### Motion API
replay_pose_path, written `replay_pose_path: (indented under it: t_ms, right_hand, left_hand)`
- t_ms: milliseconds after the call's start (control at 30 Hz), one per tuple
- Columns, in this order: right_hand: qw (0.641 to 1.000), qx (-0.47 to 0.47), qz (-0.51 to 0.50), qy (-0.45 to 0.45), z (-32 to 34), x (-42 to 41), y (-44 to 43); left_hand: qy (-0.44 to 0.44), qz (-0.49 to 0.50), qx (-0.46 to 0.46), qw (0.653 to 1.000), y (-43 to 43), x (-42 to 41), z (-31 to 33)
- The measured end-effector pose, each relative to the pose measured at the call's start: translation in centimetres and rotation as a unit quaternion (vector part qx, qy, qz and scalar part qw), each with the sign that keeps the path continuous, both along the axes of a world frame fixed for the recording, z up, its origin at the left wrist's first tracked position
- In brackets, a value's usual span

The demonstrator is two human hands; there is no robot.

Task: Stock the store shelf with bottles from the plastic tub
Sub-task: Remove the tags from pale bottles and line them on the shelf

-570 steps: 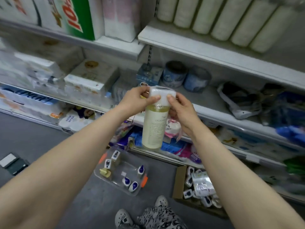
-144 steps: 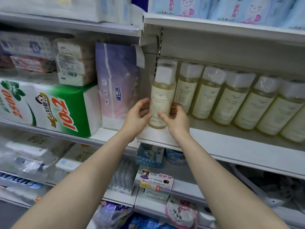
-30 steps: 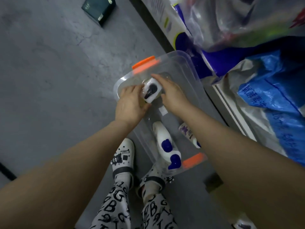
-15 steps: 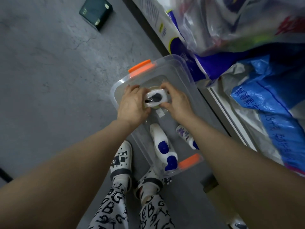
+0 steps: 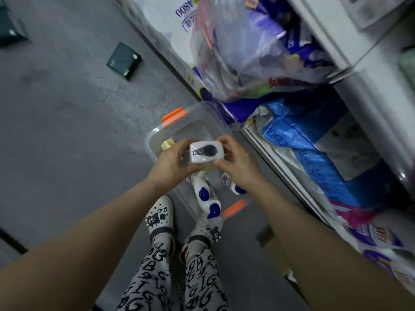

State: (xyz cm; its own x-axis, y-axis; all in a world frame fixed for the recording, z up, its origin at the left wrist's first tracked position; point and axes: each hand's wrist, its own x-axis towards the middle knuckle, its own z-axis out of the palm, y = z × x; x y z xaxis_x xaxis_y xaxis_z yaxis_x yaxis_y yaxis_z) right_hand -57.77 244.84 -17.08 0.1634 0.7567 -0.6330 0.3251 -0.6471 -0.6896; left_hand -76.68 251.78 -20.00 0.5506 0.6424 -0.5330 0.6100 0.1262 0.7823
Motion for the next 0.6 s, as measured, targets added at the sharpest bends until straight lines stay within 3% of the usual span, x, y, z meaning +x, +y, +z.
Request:
replay_pose_path:
  t_ms: [200, 367, 600]
  right_hand:
    - [0.993, 0.017, -0.085, 0.079, 6.8, 0.2, -0.4]
    - [0.961, 0.044, -0.208, 0.179, 13.4, -0.5, -0.6]
    - [0.928, 0.078, -0.294, 0.214, 21.8, -2.1, -2.1]
  left_hand:
    - [-0.084, 0.029, -0.045, 0.995, 0.6, 0.1, 7.6]
    - [-0.125, 0.053, -0.054, 0.989, 1.4, 0.8, 14.5]
    - [-0.147, 0.048, -0.058, 0.986, 0.9, 1.9, 23.1]
